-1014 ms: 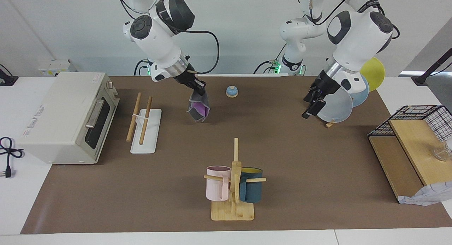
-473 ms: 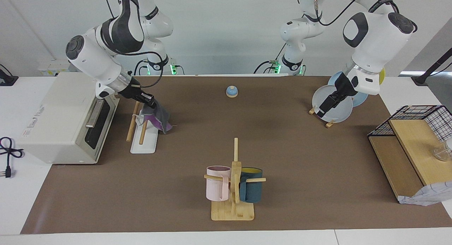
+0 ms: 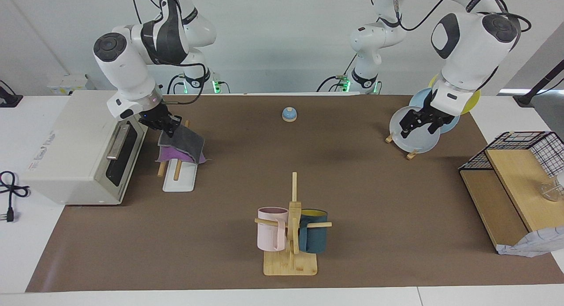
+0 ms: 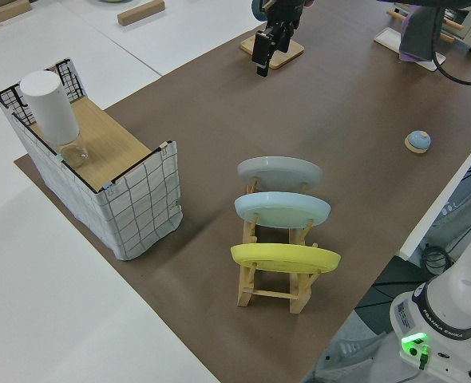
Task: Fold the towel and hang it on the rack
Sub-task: 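Carry the towel with the right gripper over the wooden rails, then drape the towel over the rails and open the right gripper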
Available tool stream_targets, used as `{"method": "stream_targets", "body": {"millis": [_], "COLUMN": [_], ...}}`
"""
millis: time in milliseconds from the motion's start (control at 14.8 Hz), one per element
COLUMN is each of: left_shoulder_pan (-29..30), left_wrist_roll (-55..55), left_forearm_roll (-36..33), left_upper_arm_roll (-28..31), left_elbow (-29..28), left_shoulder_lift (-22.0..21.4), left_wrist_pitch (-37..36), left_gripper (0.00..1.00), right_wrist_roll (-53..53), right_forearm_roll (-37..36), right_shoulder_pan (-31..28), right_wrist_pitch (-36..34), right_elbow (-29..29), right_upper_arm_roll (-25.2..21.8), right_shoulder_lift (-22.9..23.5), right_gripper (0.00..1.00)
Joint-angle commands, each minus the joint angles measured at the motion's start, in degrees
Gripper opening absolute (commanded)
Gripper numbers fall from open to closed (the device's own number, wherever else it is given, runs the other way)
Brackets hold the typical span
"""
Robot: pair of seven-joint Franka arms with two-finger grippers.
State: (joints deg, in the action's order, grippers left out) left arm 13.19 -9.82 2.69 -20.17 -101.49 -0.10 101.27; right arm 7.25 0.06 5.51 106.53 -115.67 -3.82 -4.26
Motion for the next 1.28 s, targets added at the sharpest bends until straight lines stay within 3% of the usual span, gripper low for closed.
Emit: {"method": "stream_targets", "body": {"millis": [0,405,608,878,1081,1149,1216], "left_shoulder_pan": [-0.53,-13.78,-14.68,-17.13,-17.49,-17.49,-17.49], "left_wrist_roll": [3.67,3.85,3.85,5.86,5.78,5.78,5.78], "left_forearm_roll": [-2.16,-2.16,-2.16,-2.16,-2.16,-2.16,-2.16], "left_upper_arm_roll": [0.40,13.13,13.58,17.44,17.10,16.92,16.83], "left_elbow": [-0.03,1.37,6.90,6.21,6.04,6.04,6.04], "left_shoulder_lift": [-2.00,-3.59,-1.40,-1.39,-1.39,-1.39,-1.39], "left_wrist_pitch": [-4.49,-12.85,-13.65,-9.87,-10.57,-10.66,-11.01], "left_gripper": [1.00,1.00,1.00,1.00,1.00,1.00,1.00], "right_wrist_roll": [-5.21,-11.11,-11.37,-13.75,-14.88,-15.59,-15.94], "right_forearm_roll": [-2.17,-2.96,-2.97,-2.97,-2.97,-2.97,-2.97], "right_shoulder_pan": [-2.77,-6.21,-6.21,-6.92,-7.18,-7.36,-7.44], "right_wrist_pitch": [-0.36,0.16,0.43,0.60,0.08,-0.10,-0.10], "right_elbow": [0.18,-0.52,-1.31,-2.02,-2.02,-2.02,-2.02], "right_upper_arm_roll": [0.03,0.04,0.04,0.04,0.04,0.04,0.04], "right_shoulder_lift": [-0.22,-0.48,-0.75,-1.01,-1.01,-1.01,-1.01], "right_gripper": [0.00,0.00,0.00,0.00,0.03,0.19,0.58]}}
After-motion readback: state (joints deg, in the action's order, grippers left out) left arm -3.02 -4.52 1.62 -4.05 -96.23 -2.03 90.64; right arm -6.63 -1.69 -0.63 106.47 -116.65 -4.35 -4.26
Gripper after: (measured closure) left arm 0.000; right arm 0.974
